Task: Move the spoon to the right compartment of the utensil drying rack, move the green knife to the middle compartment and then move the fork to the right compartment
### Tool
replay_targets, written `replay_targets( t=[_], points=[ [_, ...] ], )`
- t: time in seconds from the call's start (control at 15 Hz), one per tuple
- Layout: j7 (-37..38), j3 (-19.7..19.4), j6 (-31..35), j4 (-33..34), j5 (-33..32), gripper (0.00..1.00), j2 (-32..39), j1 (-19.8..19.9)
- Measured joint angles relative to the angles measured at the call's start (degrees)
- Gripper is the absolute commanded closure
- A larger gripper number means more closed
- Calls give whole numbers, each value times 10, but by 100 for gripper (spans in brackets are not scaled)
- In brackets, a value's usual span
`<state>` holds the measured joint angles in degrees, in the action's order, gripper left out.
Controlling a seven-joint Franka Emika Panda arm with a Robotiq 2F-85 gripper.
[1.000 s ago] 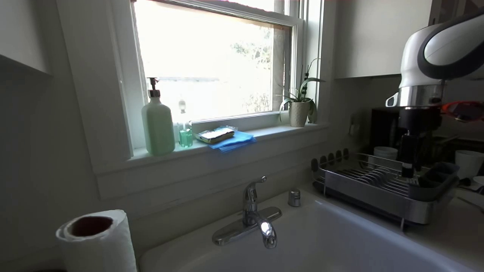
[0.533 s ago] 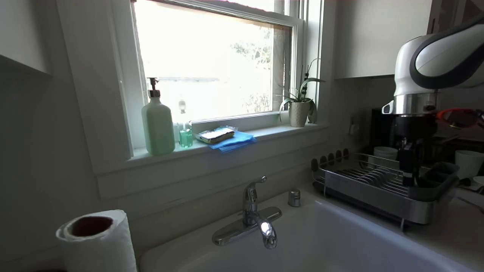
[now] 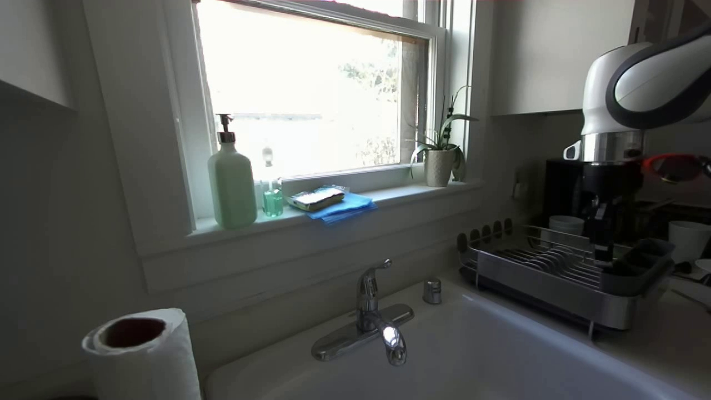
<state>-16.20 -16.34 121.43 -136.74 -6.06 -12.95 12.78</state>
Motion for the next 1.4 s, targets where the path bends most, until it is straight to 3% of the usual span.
replay_targets(
  t=[0.4, 1.4],
  points=[
    [4, 0, -2, 10, -42, 99, -8, 14],
    [-1, -33, -93, 48, -25, 99, -133, 30]
  ],
)
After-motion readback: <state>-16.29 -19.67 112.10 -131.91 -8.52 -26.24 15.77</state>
